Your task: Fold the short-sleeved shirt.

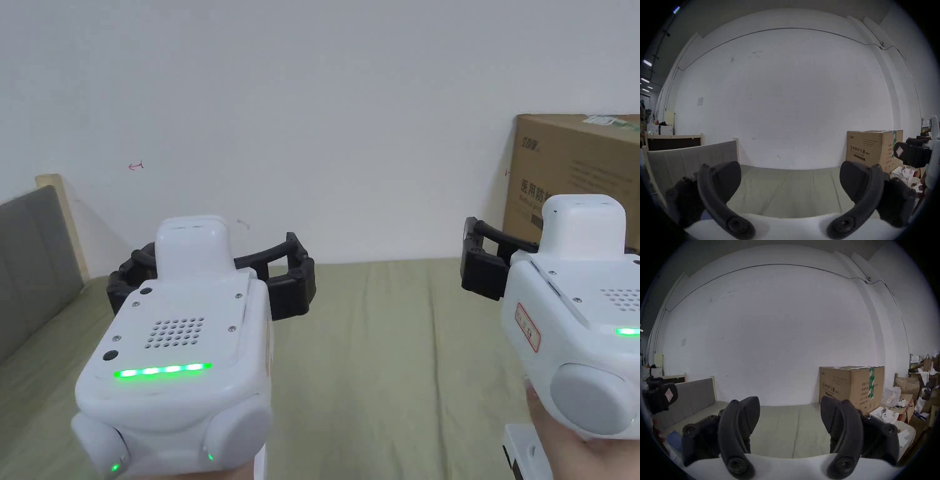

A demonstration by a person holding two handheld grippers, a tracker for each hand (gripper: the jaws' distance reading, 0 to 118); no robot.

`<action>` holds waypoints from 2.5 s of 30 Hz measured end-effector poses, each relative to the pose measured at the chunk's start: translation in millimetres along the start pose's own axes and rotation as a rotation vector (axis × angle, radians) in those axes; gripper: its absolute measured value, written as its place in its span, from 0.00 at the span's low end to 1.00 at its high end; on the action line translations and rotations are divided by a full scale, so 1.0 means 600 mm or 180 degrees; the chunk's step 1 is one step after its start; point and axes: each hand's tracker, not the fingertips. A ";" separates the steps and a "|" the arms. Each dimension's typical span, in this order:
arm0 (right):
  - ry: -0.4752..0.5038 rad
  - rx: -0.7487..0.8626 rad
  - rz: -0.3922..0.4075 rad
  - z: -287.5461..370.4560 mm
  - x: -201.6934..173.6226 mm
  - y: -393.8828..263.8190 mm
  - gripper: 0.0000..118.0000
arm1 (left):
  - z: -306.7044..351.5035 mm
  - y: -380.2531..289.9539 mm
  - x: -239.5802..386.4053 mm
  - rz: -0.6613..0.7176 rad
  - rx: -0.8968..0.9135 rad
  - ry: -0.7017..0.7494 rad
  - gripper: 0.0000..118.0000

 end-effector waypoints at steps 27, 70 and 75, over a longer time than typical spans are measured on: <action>0.0066 -0.0254 0.0008 -0.009 -0.027 -0.032 0.71 | 0.003 -0.014 -0.022 -0.0149 -0.0310 -0.0238 1.00; 0.0050 -0.0428 0.0062 -0.023 -0.048 -0.060 0.71 | -0.022 -0.028 -0.029 0.0234 -0.0686 0.0034 1.00; 0.0067 -0.0432 0.0054 -0.022 -0.050 -0.060 0.71 | -0.024 -0.031 -0.029 0.0262 -0.0704 0.0040 1.00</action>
